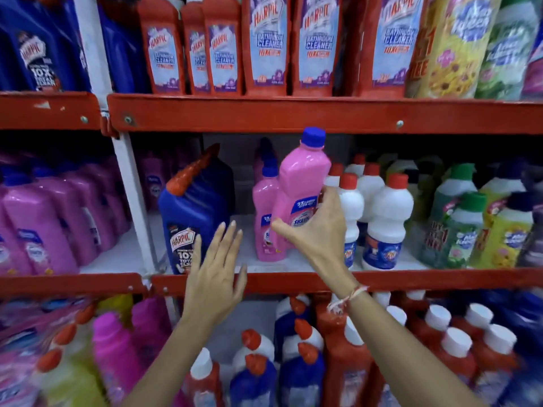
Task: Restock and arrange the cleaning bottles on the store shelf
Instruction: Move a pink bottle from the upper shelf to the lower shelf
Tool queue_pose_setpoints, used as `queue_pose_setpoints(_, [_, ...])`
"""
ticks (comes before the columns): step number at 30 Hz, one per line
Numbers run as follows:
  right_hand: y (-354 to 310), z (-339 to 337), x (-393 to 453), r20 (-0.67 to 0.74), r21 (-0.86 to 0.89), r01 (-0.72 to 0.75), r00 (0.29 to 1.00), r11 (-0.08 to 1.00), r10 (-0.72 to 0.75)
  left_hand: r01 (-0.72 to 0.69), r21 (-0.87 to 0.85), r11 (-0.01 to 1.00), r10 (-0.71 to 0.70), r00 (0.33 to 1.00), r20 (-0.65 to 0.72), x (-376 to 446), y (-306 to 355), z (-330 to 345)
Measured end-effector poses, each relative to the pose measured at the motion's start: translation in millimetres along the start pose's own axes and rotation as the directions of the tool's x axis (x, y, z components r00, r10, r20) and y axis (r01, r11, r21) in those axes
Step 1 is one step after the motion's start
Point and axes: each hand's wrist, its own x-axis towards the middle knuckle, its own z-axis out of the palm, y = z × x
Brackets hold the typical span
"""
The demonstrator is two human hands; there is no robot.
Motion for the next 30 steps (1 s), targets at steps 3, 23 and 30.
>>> queue_pose_setpoints(3, [17, 11, -11, 0.039, -0.023, -0.040, 0.998, 0.999, 0.041, -0.016, 0.040, 0.999, 0.012, 0.995, 0.102, -14, 1, 14])
queue_pose_setpoints(23, [48, 30, -31, 0.213, -0.059, -0.116, 0.969, 0.992, 0.126, 0.047, -0.031, 0.998, -0.039, 0.972, 0.233, -30, 9, 32])
queue_pose_setpoints(30, [51, 26, -32, 0.282, -0.043, -0.119, 0.951, 0.992, 0.127, 0.063, -0.089, 0.994, -0.044, 0.978, 0.205, -29, 15, 27])
